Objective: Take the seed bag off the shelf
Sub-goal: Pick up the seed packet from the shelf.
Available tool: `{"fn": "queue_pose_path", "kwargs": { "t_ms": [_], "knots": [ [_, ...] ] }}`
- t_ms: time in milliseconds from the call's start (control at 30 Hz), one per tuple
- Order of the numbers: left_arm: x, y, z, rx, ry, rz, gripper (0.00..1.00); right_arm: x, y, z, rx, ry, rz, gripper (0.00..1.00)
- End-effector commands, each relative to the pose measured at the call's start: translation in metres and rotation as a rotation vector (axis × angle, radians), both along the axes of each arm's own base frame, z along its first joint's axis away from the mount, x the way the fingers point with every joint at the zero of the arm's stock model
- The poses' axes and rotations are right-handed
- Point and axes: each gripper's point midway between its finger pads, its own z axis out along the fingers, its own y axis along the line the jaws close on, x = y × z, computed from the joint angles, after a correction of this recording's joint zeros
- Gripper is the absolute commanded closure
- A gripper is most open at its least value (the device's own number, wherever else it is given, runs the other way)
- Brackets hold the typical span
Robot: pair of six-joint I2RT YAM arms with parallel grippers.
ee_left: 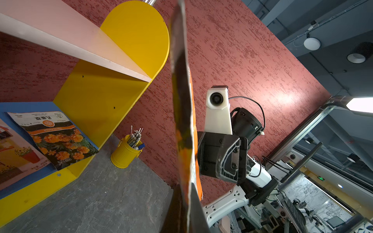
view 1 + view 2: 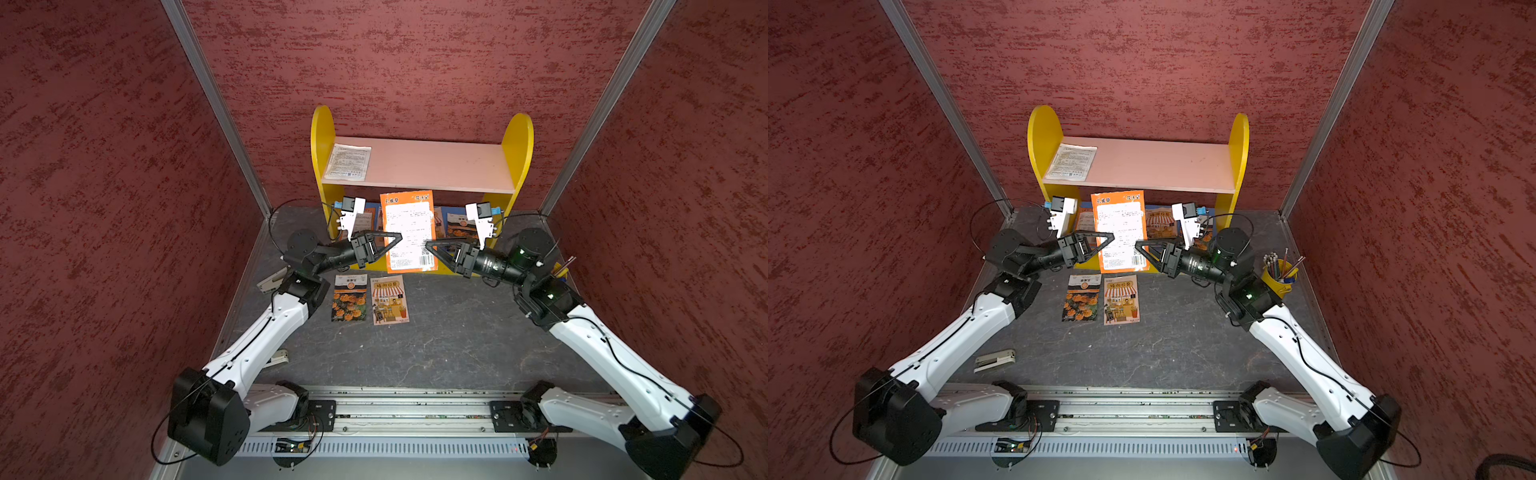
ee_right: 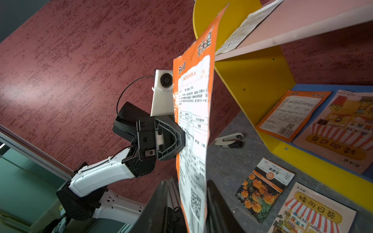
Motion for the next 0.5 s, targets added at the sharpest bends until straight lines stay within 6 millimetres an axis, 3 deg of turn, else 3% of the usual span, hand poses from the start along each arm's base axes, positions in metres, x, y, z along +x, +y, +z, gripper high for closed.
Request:
{"fn": "queue_pose_path", "kwargs": {
  "t_ms": [0, 267, 333, 467],
  "knots": [
    [-0.0105, -0.0032, 0.0044, 0.018, -0.036, -0.058, 1.00, -0.0085, -0.0005, 0.0096, -0.023, -0.043, 0.022, 0.73],
    [-0.0131, -0.0084, 0.0020, 0.028, -0.031, -0.083, 0.98, -0.0074, -0.0018, 0.0087, -0.036, -0.046, 0.010, 1.00],
    [-0.0121, -0.0092, 0.0019, 0.028, -0.028, -0.083, 0.87, -0.0074, -0.0024, 0.0072, -0.037, -0.041, 0.005, 1.00],
    [-0.0058, -0.0087, -0.0006, 0.045, -0.017, -0.056, 0.41, -0.0082, -0.0067, 0.0040, -0.043, -0.031, -0.016, 1.00]
  ]
}}
